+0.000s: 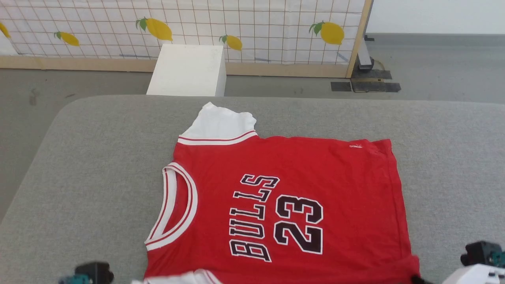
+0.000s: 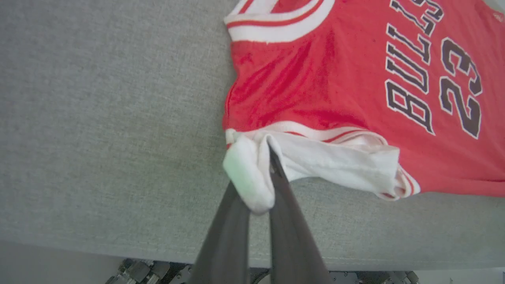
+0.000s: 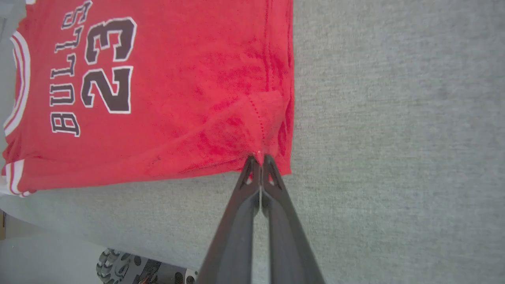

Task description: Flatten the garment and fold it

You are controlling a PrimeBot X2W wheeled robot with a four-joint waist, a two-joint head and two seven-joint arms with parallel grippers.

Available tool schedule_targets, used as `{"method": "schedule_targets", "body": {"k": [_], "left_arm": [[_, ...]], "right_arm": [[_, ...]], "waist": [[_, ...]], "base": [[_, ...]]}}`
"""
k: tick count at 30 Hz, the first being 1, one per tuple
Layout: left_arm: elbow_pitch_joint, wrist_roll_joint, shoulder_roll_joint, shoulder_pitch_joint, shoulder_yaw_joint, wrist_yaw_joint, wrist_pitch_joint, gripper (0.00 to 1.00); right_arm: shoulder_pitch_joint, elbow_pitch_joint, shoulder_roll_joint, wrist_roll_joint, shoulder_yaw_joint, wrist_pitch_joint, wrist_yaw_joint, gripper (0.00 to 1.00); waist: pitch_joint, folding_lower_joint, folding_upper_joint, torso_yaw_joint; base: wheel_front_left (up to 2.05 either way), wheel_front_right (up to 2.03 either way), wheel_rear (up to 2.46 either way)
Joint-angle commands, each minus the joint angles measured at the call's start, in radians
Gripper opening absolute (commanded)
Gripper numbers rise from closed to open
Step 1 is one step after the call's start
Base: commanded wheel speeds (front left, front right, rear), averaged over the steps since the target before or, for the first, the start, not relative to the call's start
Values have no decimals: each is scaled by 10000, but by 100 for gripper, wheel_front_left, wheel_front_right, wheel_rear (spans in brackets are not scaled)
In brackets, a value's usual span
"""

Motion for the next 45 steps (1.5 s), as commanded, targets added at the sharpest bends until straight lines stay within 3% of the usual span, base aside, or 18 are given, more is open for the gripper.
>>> {"method": "schedule_targets", "body": {"k": [1,7,13,21,27,28,29,30,33,37,45], "left_arm": [[-120,256,128,-431,119,-42,-160,0],[-71,1061,197,-2271,52,-342,-369,0],[1132,1508,-165,-3912,-164,-1155,-947,0],[3052,1663,-840,-4762,-285,-1905,-2092,0],[4344,1582,-1213,-5252,-400,-2313,-2376,0],[4533,1527,-1283,-5325,-404,-2371,-2381,24],[4664,1514,-1318,-5378,-413,-2412,-2400,71],[4770,1479,-1369,-5436,-376,-2450,-2493,100],[4813,1479,-1390,-5537,-235,-2430,-2779,100],[4491,1484,-1173,-5335,3,-1950,-2731,100],[2609,751,-440,-3709,-109,-27,277,100]], "right_arm": [[-338,-184,38,-65,-59,-101,-15,0],[-1437,-278,-5,-601,-48,-51,-15,0],[-2518,203,-3,-1501,118,242,-15,0],[-3610,1159,165,-2288,472,354,-15,0],[-3944,1953,247,-2491,602,291,-15,0],[-3981,2032,261,-2471,600,232,-15,23],[-3992,2097,273,-2451,603,207,-15,100],[-3988,2152,284,-2426,613,196,-15,100],[-3944,2018,318,-2243,526,-27,-15,100],[-3742,1519,348,-1983,297,-254,-15,100],[-2947,-81,428,-1867,-387,-91,-15,100]], "waist": [[90,1,-1,-20],[516,1,-1,-83],[1087,1,-1,-248],[1816,1,-1,-415],[2063,1,-1,-350],[2064,1,-1,-342],[2047,1,-1,-338],[2008,1,-1,-333],[1810,1,-1,-302],[1478,1,-1,-270],[1021,1,-1,-245]], "base": [[0,0,0],[0,0,0],[0,0,0],[0,0,0],[0,0,0],[0,0,0],[0,0,0],[0,0,0],[0,0,0],[0,0,0],[0,0,0]]}}
